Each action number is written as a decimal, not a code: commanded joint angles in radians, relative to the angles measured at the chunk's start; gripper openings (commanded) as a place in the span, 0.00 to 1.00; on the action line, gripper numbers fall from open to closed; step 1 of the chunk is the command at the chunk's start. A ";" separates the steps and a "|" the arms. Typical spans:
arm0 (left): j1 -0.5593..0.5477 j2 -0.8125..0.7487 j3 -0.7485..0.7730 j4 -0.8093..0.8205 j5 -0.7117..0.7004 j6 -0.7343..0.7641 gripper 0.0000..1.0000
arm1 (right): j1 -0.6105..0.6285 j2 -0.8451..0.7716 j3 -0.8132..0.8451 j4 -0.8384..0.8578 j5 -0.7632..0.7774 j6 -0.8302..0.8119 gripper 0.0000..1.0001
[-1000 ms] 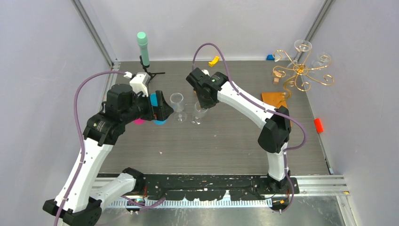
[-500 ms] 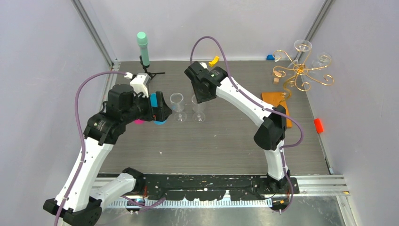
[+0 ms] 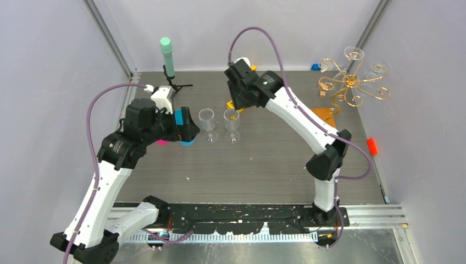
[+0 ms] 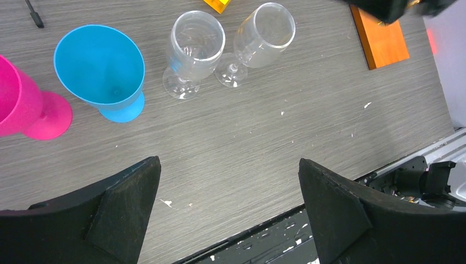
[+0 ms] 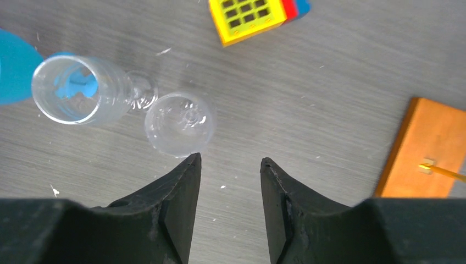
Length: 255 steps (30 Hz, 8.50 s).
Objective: Take the wine glass off the wine glass rack
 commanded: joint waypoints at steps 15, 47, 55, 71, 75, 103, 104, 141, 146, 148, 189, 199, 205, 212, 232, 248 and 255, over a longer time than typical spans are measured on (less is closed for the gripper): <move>0.002 -0.010 0.042 0.012 0.034 0.011 1.00 | -0.581 -0.380 0.126 0.095 0.170 -0.205 0.62; 0.002 0.179 0.206 -0.055 0.170 -0.093 1.00 | -0.846 -0.190 -0.047 0.303 0.455 -0.981 0.61; 0.002 0.214 0.239 -0.056 0.169 -0.112 1.00 | -0.852 -0.153 -0.080 0.326 0.417 -0.975 0.60; 0.002 0.206 0.216 -0.046 0.160 -0.118 1.00 | -0.852 -0.166 -0.159 0.365 0.403 -1.011 0.46; 0.002 0.205 0.208 -0.042 0.156 -0.119 1.00 | -0.852 -0.163 -0.160 0.365 0.409 -1.019 0.32; 0.002 0.198 0.182 -0.035 0.151 -0.121 1.00 | -0.852 -0.210 -0.171 0.319 0.351 -0.978 0.33; 0.002 0.198 0.181 -0.034 0.151 -0.122 1.00 | -0.852 -0.217 -0.173 0.313 0.341 -0.978 0.33; 0.002 0.204 0.172 -0.022 0.158 -0.122 1.00 | -0.845 -0.274 -0.266 0.589 0.569 -1.197 0.00; 0.002 0.203 0.174 -0.026 0.162 -0.118 1.00 | -0.845 -0.295 -0.306 0.643 0.575 -1.241 0.00; 0.002 0.201 0.173 -0.029 0.162 -0.116 1.00 | -0.846 -0.306 -0.318 0.646 0.576 -1.247 0.00; 0.002 0.193 0.158 -0.022 0.167 -0.120 1.00 | -0.729 -0.354 -0.392 0.712 0.528 -1.323 0.00; 0.002 0.197 0.168 -0.028 0.159 -0.118 1.00 | -0.737 -0.293 -0.394 0.866 0.516 -1.407 0.00; 0.002 0.203 0.169 -0.027 0.157 -0.121 1.00 | -0.749 -0.274 -0.376 0.884 0.500 -1.411 0.00; 0.002 0.208 0.168 -0.023 0.158 -0.126 1.00 | -0.750 -0.291 -0.376 0.854 0.458 -1.382 0.00; 0.002 0.206 0.167 -0.024 0.165 -0.134 1.00 | -0.752 -0.271 -0.381 0.886 0.431 -1.433 0.00; 0.002 0.204 0.163 -0.026 0.160 -0.131 1.00 | -0.770 -0.203 -0.319 1.027 0.446 -1.455 0.00; 0.002 0.205 0.161 -0.025 0.158 -0.132 1.00 | -0.779 -0.184 -0.294 1.071 0.459 -1.455 0.00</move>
